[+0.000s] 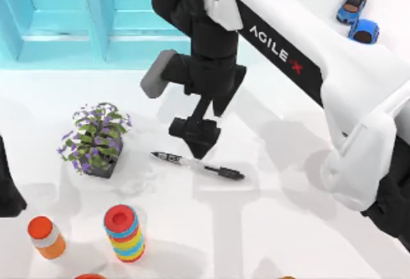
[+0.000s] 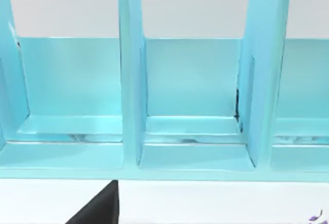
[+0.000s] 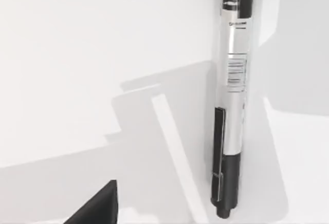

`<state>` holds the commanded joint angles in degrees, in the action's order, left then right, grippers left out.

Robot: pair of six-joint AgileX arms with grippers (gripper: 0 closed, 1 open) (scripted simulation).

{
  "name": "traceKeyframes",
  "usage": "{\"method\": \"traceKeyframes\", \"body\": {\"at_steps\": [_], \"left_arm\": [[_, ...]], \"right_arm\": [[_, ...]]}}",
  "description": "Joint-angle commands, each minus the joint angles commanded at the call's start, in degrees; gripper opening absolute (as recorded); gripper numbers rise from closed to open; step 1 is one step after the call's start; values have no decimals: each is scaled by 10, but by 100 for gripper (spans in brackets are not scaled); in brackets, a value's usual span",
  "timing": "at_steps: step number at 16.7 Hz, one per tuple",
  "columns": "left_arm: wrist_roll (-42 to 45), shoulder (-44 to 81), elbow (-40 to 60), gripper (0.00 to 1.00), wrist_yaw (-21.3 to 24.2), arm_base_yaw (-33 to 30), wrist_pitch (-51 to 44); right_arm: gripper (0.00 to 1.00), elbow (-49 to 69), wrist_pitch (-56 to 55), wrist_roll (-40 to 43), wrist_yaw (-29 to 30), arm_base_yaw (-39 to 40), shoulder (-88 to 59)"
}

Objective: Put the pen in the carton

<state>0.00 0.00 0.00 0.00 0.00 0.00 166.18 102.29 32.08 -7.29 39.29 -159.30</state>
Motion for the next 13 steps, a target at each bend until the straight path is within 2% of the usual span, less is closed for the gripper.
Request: {"method": "traceKeyframes", "body": {"at_steps": [8, 13], "left_arm": [[0, 0, 0, 100, 0, 0, 0], [0, 0, 0, 100, 0, 0, 0]], "right_arm": [[100, 22, 4, 0, 0, 0, -20], [100, 178, 46, -6, 1, 6, -133]]}}
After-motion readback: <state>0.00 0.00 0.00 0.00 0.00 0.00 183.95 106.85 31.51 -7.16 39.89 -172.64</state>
